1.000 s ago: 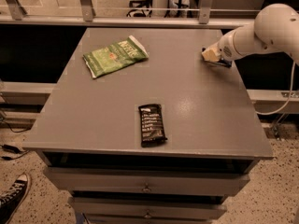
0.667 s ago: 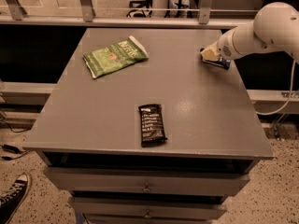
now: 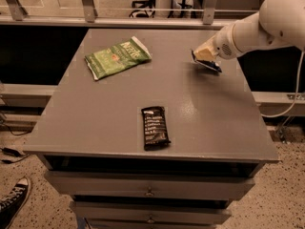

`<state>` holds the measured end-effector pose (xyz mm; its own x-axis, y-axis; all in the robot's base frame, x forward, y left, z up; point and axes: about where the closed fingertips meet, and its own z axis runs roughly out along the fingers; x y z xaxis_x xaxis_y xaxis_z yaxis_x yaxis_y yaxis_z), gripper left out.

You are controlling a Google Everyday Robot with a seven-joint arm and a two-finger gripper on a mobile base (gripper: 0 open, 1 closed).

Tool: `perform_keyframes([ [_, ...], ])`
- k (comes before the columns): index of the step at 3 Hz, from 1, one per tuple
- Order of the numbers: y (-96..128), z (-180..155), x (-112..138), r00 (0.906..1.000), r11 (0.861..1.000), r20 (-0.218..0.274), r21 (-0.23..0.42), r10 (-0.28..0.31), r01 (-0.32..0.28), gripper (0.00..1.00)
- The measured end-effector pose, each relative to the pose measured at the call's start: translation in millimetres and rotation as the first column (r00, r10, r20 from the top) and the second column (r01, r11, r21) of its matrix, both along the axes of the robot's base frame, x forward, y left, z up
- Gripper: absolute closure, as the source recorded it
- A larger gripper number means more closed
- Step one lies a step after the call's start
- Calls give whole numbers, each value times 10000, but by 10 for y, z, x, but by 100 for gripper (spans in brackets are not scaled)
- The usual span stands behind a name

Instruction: Move rxbar blueberry near rxbar chocolate

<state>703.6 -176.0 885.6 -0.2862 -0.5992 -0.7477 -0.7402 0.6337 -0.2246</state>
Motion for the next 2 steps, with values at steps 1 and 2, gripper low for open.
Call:
perform_keyframes([
  [1,360,11,-630,9833,9880,-1038,549,1495,-1445,100],
  [2,554,-118,-1093,9527,9731,-2068,1073,2226,-2041,100],
])
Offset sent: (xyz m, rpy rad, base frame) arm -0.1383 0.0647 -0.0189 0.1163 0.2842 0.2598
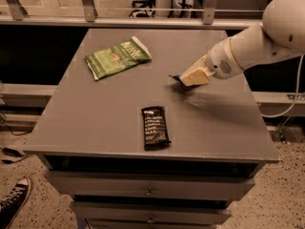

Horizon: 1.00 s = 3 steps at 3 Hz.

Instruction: Move rxbar blueberry near rxbar chocolate

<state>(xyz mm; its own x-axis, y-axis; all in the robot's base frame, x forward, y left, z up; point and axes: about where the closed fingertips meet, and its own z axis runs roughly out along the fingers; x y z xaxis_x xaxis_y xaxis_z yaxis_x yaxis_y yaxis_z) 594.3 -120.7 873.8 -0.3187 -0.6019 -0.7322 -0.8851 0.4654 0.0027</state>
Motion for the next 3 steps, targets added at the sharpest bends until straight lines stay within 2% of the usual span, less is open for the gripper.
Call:
perform_keyframes([
  [1,92,-26,-375,9951,9986,-831,83,528,-523,100],
  [2,114,51,-689,9846,9913,-1159,30,1308,-1314,100],
  [3,145,56,-855,9725,9803,-1253,43,1963,-1973,100],
])
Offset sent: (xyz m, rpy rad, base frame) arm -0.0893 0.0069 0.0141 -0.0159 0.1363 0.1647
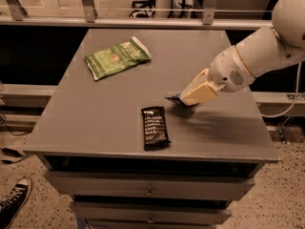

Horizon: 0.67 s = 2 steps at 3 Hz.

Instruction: Move rxbar blueberry near rxbar chocolate

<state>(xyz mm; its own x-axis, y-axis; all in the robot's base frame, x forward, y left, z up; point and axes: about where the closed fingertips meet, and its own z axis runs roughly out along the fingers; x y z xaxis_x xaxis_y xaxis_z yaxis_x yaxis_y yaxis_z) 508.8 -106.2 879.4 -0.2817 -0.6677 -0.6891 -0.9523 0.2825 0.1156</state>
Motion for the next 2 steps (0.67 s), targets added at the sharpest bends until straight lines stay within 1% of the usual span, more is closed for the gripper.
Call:
perform_keyframes([
  [1,24,-103,-149,9965,9965,-135,-34,830,-830,77],
  [2,33,-163,-210,9924,9926,-184,-56,1216,-1217,54],
])
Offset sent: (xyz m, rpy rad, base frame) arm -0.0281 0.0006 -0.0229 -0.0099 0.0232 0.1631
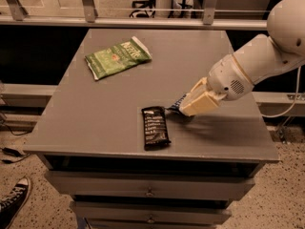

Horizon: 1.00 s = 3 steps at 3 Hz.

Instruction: Move rxbar blueberry near rxbar chocolate

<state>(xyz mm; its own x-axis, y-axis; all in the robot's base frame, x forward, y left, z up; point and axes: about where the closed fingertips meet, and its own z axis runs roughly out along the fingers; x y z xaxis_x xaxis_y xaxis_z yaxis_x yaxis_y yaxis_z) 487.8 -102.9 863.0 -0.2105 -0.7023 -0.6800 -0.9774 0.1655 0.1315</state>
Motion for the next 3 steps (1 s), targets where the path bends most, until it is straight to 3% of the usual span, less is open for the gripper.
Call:
perform_keyframes([
  [1,-3,-31,-29,9996,9996,37,-76,263,-263,31],
  [2,-46,-35,-15,9990,9990,206,-245,388,-383,1],
  [3,-76,-26,3,9987,9987,315,-332,396,-386,0],
])
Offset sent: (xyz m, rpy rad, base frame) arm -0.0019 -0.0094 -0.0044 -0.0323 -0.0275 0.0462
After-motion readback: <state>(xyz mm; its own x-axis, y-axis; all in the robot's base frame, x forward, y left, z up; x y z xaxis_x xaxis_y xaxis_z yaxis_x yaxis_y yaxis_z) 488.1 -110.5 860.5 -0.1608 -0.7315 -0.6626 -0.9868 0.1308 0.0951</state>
